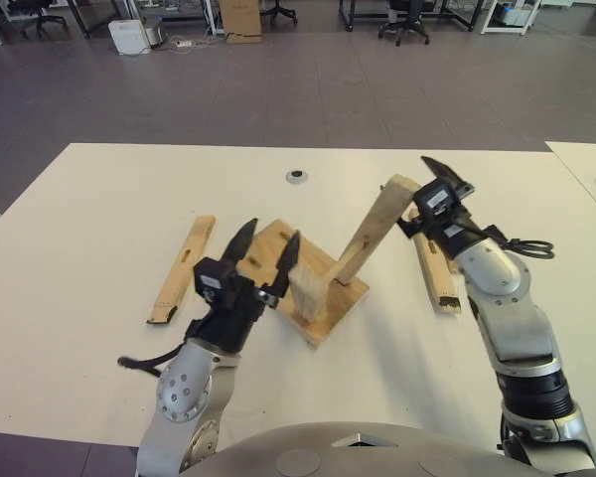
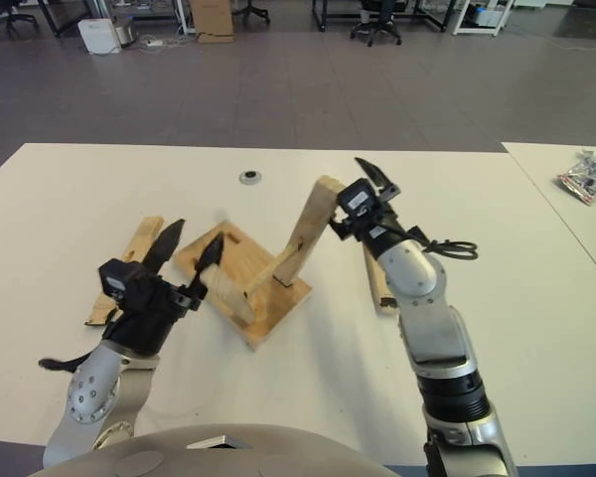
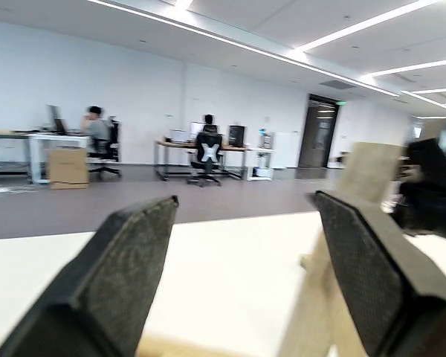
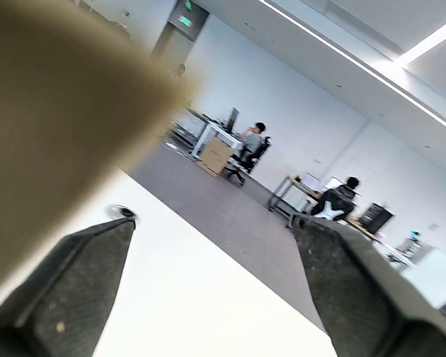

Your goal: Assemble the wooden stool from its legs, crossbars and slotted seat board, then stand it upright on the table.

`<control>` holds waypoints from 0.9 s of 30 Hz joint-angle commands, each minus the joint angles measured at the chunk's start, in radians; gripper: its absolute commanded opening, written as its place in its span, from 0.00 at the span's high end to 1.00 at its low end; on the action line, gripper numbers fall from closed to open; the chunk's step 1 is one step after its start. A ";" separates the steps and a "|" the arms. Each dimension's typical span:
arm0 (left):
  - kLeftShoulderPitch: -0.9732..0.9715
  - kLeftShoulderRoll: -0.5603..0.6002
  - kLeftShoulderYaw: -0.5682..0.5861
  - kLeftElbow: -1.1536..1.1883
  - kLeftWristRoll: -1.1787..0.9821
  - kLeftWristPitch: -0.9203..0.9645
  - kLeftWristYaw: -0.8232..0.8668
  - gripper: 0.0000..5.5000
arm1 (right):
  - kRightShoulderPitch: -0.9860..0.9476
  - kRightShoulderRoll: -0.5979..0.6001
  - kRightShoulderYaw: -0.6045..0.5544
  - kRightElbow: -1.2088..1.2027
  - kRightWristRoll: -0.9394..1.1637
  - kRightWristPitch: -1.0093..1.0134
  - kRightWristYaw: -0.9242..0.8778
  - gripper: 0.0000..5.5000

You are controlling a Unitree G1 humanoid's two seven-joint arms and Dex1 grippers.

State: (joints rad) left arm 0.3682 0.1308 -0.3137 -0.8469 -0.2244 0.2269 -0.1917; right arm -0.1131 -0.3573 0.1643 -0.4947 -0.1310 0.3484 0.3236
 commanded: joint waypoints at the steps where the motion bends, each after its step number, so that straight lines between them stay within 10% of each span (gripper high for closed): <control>1: -0.050 -0.010 -0.028 -0.077 0.017 0.144 0.064 0.38 | 0.034 0.017 0.042 -0.051 -0.010 0.031 0.007 0.29; 8: -0.148 0.019 0.148 -0.133 -0.065 0.251 0.082 0.38 | -0.060 -0.021 -0.103 0.053 0.110 0.044 0.073 0.29; 14: -0.044 0.384 0.615 0.396 -0.005 -0.003 -0.209 0.38 | -0.288 -0.060 -0.465 0.026 1.006 0.444 0.293 0.29; 21: 0.022 0.457 0.558 0.835 0.132 -0.256 -0.292 0.38 | -0.199 -0.181 -0.418 -0.049 1.315 0.626 0.338 0.29; 27: 0.002 0.452 0.500 0.937 0.168 -0.376 -0.318 0.38 | -0.230 -0.222 -0.238 0.009 1.058 0.531 0.325 0.29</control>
State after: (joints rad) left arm 0.3378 0.5888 0.2257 0.0688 -0.1040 -0.1620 -0.4921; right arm -0.3154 -0.5598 -0.1225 -0.5091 1.0084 0.9155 0.6513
